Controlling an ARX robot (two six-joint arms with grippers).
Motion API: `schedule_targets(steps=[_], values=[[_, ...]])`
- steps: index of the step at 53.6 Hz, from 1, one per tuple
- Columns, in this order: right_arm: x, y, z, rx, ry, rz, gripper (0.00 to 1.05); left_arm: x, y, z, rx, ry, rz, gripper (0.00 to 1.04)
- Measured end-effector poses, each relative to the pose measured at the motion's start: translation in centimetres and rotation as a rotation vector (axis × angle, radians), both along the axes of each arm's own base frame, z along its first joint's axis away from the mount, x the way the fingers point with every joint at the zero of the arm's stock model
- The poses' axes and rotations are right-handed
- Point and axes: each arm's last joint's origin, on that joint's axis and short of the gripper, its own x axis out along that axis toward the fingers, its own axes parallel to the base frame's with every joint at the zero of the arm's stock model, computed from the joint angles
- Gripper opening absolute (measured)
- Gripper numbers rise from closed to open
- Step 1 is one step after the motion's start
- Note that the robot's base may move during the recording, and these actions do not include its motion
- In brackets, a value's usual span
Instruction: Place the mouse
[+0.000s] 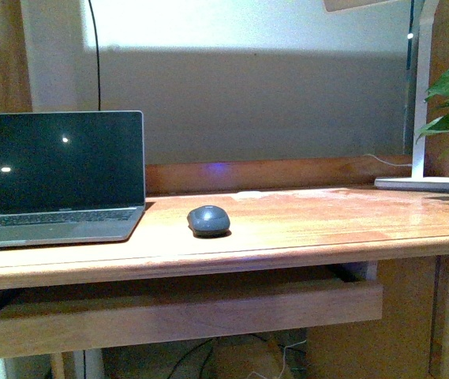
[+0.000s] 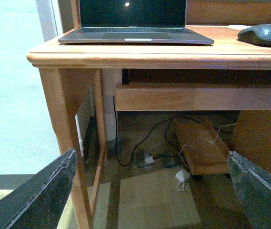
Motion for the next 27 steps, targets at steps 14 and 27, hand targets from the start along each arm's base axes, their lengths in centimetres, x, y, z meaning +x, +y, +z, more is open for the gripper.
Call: schedule_targets(steps=[14,27], values=[[0.0,0.0,0.0,0.0,0.0,0.0,0.99,0.0,0.0,0.0,0.0,0.0,0.0,0.97],[0.0,0.0,0.0,0.0,0.0,0.0,0.97,0.0,0.0,0.0,0.0,0.0,0.0,0.97]])
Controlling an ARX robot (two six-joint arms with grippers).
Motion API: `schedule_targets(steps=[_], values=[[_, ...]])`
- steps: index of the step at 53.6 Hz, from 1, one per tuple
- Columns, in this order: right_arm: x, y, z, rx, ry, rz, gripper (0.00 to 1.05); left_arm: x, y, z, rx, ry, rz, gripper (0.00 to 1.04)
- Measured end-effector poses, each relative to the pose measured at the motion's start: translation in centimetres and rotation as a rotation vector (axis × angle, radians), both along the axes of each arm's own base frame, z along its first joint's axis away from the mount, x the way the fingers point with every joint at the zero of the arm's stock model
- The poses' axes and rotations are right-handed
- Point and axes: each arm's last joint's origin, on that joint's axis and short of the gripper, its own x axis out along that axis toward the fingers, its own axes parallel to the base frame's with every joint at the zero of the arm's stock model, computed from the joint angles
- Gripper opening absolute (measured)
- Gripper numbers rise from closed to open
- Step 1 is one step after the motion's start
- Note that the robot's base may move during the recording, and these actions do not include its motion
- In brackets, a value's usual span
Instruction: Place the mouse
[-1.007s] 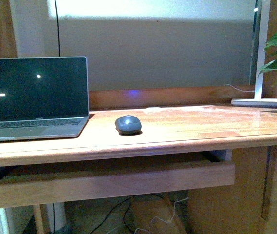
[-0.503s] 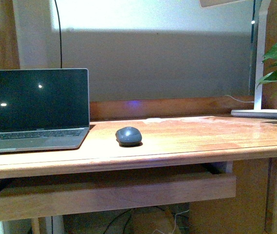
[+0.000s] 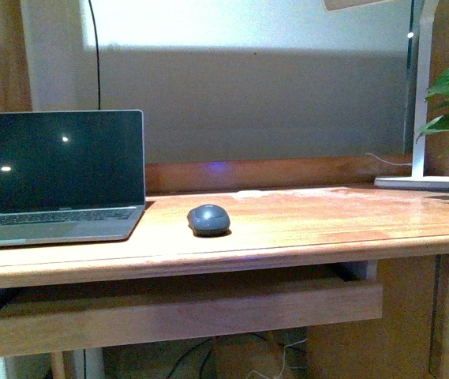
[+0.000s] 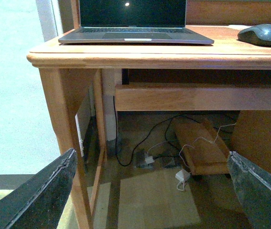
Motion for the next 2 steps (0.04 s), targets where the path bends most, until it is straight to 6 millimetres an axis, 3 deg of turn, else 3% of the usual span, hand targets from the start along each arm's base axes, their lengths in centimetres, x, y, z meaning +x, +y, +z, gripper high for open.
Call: schedule_targets(steps=[2], values=[[0.0,0.0,0.0,0.0,0.0,0.0,0.97,0.0,0.0,0.0,0.0,0.0,0.0,0.97]])
